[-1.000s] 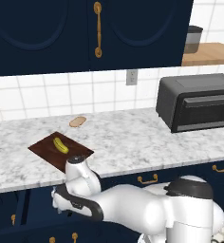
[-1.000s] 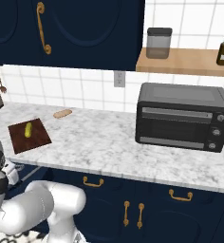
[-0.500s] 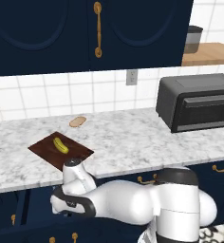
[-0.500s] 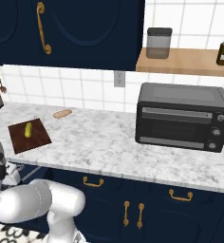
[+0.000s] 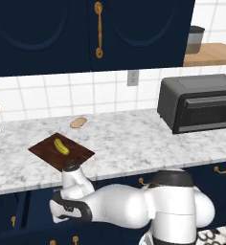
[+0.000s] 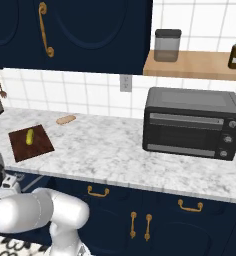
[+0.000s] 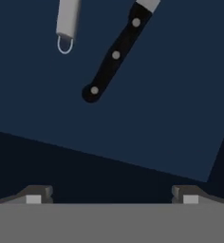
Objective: Place the appropriate cutting tool for cutting the cucumber skin on the cutting board.
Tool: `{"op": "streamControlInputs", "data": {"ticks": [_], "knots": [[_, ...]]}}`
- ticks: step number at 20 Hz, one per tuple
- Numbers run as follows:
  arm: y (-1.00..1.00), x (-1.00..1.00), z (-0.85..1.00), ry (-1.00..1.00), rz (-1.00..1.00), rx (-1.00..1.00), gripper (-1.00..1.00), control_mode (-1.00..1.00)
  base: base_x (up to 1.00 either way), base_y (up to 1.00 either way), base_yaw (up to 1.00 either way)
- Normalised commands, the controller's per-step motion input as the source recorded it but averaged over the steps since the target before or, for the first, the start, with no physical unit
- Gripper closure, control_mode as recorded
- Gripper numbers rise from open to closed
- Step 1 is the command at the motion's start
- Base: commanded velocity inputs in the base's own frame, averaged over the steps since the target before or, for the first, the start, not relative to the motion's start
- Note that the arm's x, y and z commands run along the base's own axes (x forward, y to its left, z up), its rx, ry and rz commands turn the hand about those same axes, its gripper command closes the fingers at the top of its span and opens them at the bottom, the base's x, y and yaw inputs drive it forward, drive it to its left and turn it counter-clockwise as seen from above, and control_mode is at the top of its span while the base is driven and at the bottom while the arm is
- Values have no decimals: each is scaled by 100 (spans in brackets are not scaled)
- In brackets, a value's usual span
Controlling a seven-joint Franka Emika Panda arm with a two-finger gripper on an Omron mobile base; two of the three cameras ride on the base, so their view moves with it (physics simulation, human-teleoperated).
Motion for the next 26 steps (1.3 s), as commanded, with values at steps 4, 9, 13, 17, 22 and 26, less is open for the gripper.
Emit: {"op": "streamControlInputs", "data": {"ticks": [4,9,13,17,22,26], "knots": [[2,-58,-2,6,2,3,-100,-100,0,0,0],[6,-87,0,5,0,2,-100,-100,0,0,0],[1,-74,-7,0,0,1,-100,-100,0,0,0],[0,10,25,-3,0,2,-100,-100,0,0,0],[0,83,45,-13,0,0,-100,-100,0,0,0],[9,70,17,-7,0,0,-100,-100,0,0,0]]}}
